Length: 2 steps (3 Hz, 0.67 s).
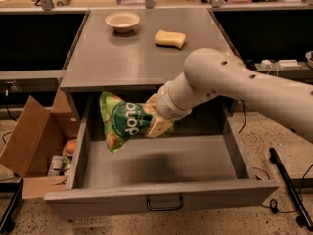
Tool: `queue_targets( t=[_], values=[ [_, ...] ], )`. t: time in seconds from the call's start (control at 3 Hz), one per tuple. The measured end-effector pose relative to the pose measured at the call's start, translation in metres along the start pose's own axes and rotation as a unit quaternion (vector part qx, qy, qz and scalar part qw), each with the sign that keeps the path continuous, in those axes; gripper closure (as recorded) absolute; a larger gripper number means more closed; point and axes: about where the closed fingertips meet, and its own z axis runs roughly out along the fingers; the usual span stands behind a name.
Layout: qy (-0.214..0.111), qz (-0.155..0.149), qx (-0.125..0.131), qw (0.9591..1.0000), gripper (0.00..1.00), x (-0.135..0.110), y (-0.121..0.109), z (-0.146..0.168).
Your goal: Pick green rice chip bag from top drawer and place on counter
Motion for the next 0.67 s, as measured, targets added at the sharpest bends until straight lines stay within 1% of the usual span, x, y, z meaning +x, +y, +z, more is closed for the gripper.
queue_targets(
  t=[0.33,0.67],
  values=[
    [-0.014,0.000,0.030,0.9995,1.00,0.003,-0.034,-0.042],
    [-0.028,0.005,0.069,0.9972,1.00,-0.008,-0.074,-0.086]
  ],
)
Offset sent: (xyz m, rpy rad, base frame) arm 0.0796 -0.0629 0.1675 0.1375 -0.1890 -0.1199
